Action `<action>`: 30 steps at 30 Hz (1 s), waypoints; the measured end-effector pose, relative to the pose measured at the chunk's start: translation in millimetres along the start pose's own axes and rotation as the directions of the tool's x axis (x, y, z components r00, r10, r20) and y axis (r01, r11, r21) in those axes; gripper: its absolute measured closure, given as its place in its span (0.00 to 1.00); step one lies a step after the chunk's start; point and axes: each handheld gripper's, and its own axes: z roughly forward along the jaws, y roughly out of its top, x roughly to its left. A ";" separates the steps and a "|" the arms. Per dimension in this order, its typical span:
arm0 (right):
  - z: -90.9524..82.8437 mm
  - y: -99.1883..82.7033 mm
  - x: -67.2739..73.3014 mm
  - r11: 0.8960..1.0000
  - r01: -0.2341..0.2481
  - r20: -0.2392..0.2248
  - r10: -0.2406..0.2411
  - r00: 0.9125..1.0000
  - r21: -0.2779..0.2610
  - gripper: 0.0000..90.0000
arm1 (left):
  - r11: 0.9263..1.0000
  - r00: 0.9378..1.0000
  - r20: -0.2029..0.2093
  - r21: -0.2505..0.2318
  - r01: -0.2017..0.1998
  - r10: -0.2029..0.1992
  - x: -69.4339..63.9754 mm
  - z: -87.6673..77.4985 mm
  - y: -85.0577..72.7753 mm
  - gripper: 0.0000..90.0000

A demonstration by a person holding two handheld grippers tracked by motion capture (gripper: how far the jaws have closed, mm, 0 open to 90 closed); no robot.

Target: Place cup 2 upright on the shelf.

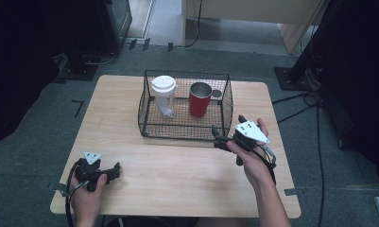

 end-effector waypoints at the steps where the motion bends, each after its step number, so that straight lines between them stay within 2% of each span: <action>1: -1.8 -2.2 -1.3 1.000 -0.004 -0.002 0.004 1.000 -0.007 0.00 | 1.000 1.000 0.000 0.001 -0.001 0.001 0.1 -0.1 0.0 0.00; 5: -10.4 -15.6 -7.6 0.999 -0.030 0.011 0.030 0.999 -0.013 0.00 | 1.000 1.000 0.000 0.001 -0.001 0.001 0.1 0.0 0.0 0.00; 12: -22.4 -37.6 -17.8 0.999 -0.041 0.035 0.041 0.999 0.009 0.00 | 1.000 1.000 0.000 0.001 -0.001 0.001 0.1 0.0 0.0 0.00; 20: -35.6 -63.8 -29.4 0.998 -0.039 0.082 0.035 0.996 0.047 0.00 | 1.000 1.000 0.000 0.000 -0.002 0.002 0.1 0.0 0.0 0.00; 30: -54.0 -93.5 -48.6 0.994 -0.050 0.146 0.036 0.989 0.092 0.00 | 1.000 1.000 -0.001 0.001 -0.003 0.003 0.1 0.0 -0.1 0.00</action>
